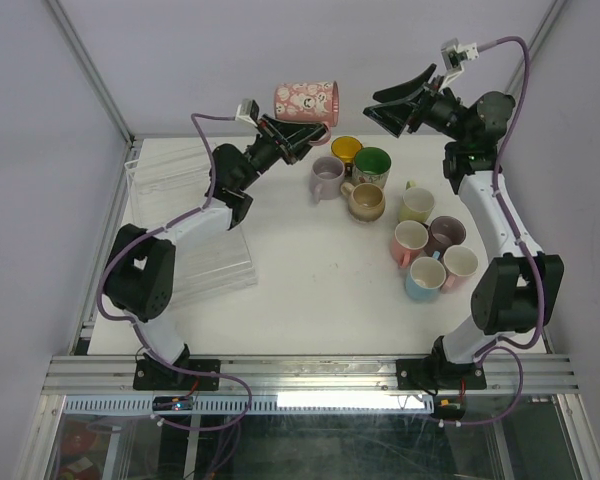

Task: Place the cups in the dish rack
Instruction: Pick up the cup at the center of the board, then place the cup on the dish rack.

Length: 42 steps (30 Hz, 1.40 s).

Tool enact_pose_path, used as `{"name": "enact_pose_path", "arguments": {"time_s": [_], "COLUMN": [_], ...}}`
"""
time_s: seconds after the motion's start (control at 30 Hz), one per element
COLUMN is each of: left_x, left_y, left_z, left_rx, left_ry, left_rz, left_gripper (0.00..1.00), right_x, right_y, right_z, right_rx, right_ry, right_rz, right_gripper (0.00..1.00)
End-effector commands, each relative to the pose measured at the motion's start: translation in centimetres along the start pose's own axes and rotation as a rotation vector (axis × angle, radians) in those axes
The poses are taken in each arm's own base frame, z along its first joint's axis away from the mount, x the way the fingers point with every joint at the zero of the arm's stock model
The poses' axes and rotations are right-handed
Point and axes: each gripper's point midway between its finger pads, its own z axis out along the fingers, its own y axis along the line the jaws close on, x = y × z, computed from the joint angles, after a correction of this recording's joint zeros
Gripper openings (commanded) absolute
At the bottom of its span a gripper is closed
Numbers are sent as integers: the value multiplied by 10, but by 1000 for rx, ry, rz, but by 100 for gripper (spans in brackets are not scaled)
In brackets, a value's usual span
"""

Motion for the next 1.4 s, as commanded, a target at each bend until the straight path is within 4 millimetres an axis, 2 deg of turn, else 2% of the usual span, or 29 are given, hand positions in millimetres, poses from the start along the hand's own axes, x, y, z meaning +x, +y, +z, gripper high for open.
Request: {"name": "enact_pose_path", "arguments": {"time_s": [0.0, 0.3, 0.63, 0.73, 0.8, 0.83, 1.0, 1.1, 1.37], "left_x": [0, -27, -56, -70, -81, -82, -106, -121, -157], "left_y": [-86, -76, -55, -53, -43, -54, -48, -43, -33], "left_z": [-16, -36, -61, -73, -81, -86, -110, -126, -164], "left_rx": [196, 91, -67, -125, -175, -172, -272, -354, -605], "left_ry": [-22, -70, -118, -145, -160, -167, -203, -219, -251], "left_rz": [161, 240, 306, 345, 362, 386, 437, 472, 600], "left_gripper": [0, 0, 0, 0, 0, 0, 0, 0, 0], "right_x": [-15, -5, 9, 14, 18, 19, 30, 39, 66], "right_y": [23, 19, 12, 8, 7, 6, -1, -4, -5], "right_z": [-8, -13, -17, -19, -19, -20, -22, -22, -30], "right_rx": [-31, -10, 26, 38, 43, 47, 70, 88, 100], "right_ry": [-11, 11, 53, 70, 79, 84, 118, 155, 269], "right_rz": [-74, -50, -31, -26, -25, -24, -1, 46, -1], "right_gripper": [77, 77, 77, 77, 77, 77, 77, 77, 76]}}
